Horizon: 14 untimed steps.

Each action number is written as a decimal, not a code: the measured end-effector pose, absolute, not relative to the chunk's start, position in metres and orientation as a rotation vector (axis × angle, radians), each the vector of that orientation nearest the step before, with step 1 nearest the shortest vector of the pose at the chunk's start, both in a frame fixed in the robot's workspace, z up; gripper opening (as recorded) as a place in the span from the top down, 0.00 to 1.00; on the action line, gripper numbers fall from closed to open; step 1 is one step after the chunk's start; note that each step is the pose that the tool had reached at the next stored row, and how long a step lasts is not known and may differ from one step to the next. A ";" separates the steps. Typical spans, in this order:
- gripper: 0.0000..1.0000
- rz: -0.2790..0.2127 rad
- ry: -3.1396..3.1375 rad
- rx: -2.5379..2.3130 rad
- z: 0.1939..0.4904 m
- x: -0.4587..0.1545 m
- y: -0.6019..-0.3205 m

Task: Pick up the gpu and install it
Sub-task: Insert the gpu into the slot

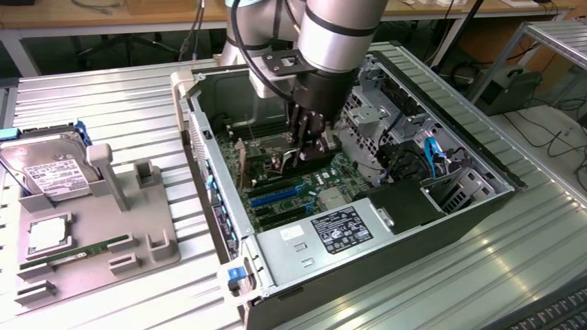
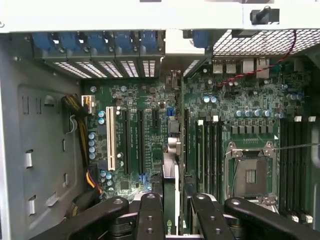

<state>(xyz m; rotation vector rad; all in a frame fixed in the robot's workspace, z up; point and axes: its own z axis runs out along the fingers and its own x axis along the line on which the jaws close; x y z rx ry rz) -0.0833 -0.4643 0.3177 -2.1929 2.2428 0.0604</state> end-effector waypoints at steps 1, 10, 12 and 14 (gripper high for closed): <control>0.74 0.060 2.243 -2.193 0.316 -0.085 -0.464; 0.74 0.060 2.243 -2.193 0.298 -0.093 -0.462; 0.74 0.060 2.238 -2.198 0.295 -0.094 -0.462; 0.74 0.060 2.230 -2.207 0.291 -0.095 -0.462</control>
